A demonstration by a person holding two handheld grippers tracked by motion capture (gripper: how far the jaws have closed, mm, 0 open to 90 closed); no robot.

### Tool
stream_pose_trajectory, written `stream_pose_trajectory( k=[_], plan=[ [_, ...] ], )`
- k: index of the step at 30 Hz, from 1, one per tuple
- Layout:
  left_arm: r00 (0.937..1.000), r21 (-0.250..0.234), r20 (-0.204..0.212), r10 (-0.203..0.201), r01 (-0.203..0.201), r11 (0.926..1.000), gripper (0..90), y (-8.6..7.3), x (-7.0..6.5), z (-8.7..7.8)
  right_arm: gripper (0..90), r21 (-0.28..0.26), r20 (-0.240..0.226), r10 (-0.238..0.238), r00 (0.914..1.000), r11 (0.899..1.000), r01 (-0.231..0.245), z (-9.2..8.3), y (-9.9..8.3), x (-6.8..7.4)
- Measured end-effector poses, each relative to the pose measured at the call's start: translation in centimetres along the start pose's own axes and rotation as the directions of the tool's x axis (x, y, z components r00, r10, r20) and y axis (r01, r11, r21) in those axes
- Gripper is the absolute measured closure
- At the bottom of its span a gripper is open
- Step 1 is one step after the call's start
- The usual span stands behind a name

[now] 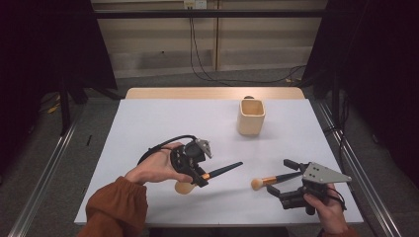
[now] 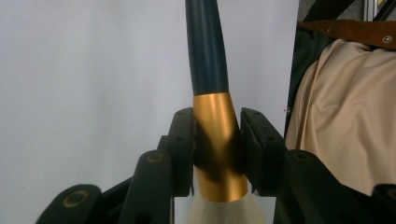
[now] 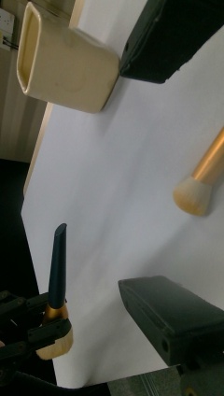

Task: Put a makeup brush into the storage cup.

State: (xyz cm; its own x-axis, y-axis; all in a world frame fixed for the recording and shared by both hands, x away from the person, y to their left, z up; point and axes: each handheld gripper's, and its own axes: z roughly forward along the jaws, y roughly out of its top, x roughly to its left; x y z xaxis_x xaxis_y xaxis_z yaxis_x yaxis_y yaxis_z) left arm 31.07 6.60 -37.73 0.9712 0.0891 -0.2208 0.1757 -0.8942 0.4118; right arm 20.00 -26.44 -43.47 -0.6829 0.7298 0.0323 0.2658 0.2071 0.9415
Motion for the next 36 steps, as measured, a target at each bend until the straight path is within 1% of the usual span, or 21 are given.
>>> stream_pose_trajectory(
  k=[4,5,6,7,8,11,13,14,17,19,21,22,23,26,29,30,31,32,34,35,36],
  plan=[
    [1.0000,0.004,-0.002,0.005,-0.005,1.0000,66.6,0.1,-0.1,0.1,0.3,0.006,-0.031,-0.020,0.9993,1.000,0.020,0.8,0.8,-0.1],
    [1.0000,0.004,-0.001,0.003,-0.003,1.0000,66.6,0.1,-0.1,0.1,0.3,0.019,-0.039,-0.023,0.9990,1.000,0.023,1.1,1.0,-0.1],
    [1.0000,0.003,0.002,0.003,-0.003,1.0000,66.6,0.1,-0.2,0.2,0.3,0.026,-0.054,-0.029,0.9981,0.999,0.030,1.5,1.3,-0.2],
    [1.0000,0.011,0.007,0.005,-0.005,0.9999,66.6,0.2,-0.2,0.2,0.3,0.027,-0.061,-0.032,0.9976,0.999,0.033,1.7,1.5,-0.2],
    [1.0000,0.009,0.002,0.005,-0.005,0.9999,66.6,0.2,-0.2,0.2,0.5,0.030,-0.072,-0.040,0.9966,0.999,0.042,2.0,1.8,-0.3],
    [1.0000,0.005,0.007,0.005,-0.005,1.0000,66.6,0.3,-0.2,0.1,1.1,0.041,-0.105,-0.043,0.9935,0.998,0.047,2.7,2.7,-0.4],
    [0.9999,0.000,0.004,0.014,-0.014,0.9999,66.6,0.3,-0.2,0.1,2.1,0.047,-0.129,-0.055,0.9901,0.997,0.062,3.1,3.4,-0.3],
    [0.9999,0.000,0.008,0.010,-0.010,1.0000,66.6,0.4,-0.3,0.1,2.3,0.053,-0.139,-0.061,0.9885,0.996,0.069,3.4,3.7,-0.3],
    [0.9998,0.001,0.009,0.017,-0.017,0.9999,66.6,0.5,-0.4,0.2,1.2,0.067,-0.170,-0.077,0.9824,0.994,0.090,4.1,4.4,-0.2],
    [0.9996,0.004,0.013,0.023,-0.023,0.9997,66.6,0.6,-0.4,0.3,1.2,0.080,-0.186,-0.084,0.9790,0.992,0.101,4.6,4.7,-0.1],
    [0.9998,0.003,0.013,0.012,-0.012,0.9999,66.6,0.6,-0.5,0.4,1.3,0.094,-0.199,-0.091,0.9757,0.989,0.112,5.0,5.0,0.0],
    [0.9996,0.009,0.016,0.022,-0.023,0.9997,66.6,0.7,-0.5,0.4,1.3,0.099,-0.210,-0.094,0.9731,0.988,0.117,5.3,5.2,0.1],
    [0.9996,0.006,0.016,0.022,-0.023,0.9997,66.6,0.8,-0.5,0.4,1.3,0.104,-0.214,-0.096,0.9721,0.987,0.120,5.4,5.3,0.1],
    [0.9995,0.010,0.014,0.028,-0.028,0.9995,66.6,0.9,-0.6,0.4,1.2,0.133,-0.247,-0.108,0.9631,0.981,0.144,6.1,5.8,0.3],
    [0.9992,0.016,0.019,0.034,-0.035,0.9993,66.6,1.0,-0.6,0.4,1.5,0.188,-0.283,-0.113,0.9523,0.967,0.171,6.8,6.1,0.3],
    [0.9994,0.015,0.019,0.031,-0.031,0.9994,66.6,1.0,-0.7,0.4,1.2,0.209,-0.299,-0.107,0.9481,0.962,0.175,7.0,6.2,0.3],
    [0.9992,0.021,0.020,0.034,-0.035,0.9992,66.6,1.1,-0.7,0.4,1.3,0.231,-0.313,-0.111,0.9432,0.955,0.189,7.2,6.4,0.4],
    [0.9992,0.019,0.019,0.035,-0.035,0.9992,66.6,1.1,-0.7,0.4,1.5,0.241,-0.318,-0.114,0.9411,0.950,0.197,7.4,6.5,0.4],
    [0.9992,0.022,0.019,0.034,-0.034,0.9992,66.6,1.2,-0.7,0.4,1.7,0.277,-0.334,-0.114,0.9357,0.937,0.213,7.7,6.9,0.5],
    [0.9992,0.022,0.022,0.034,-0.034,0.9992,66.6,1.2,-0.6,0.4,1.6,0.289,-0.344,-0.110,0.9326,0.932,0.217,7.9,7.0,0.5],
    [0.9994,0.017,0.016,0.031,-0.032,0.9994,66.6,1.2,-0.7,0.5,1.7,0.311,-0.362,-0.106,0.9262,0.923,0.227,8.1,7.3,0.5]
  ],
)
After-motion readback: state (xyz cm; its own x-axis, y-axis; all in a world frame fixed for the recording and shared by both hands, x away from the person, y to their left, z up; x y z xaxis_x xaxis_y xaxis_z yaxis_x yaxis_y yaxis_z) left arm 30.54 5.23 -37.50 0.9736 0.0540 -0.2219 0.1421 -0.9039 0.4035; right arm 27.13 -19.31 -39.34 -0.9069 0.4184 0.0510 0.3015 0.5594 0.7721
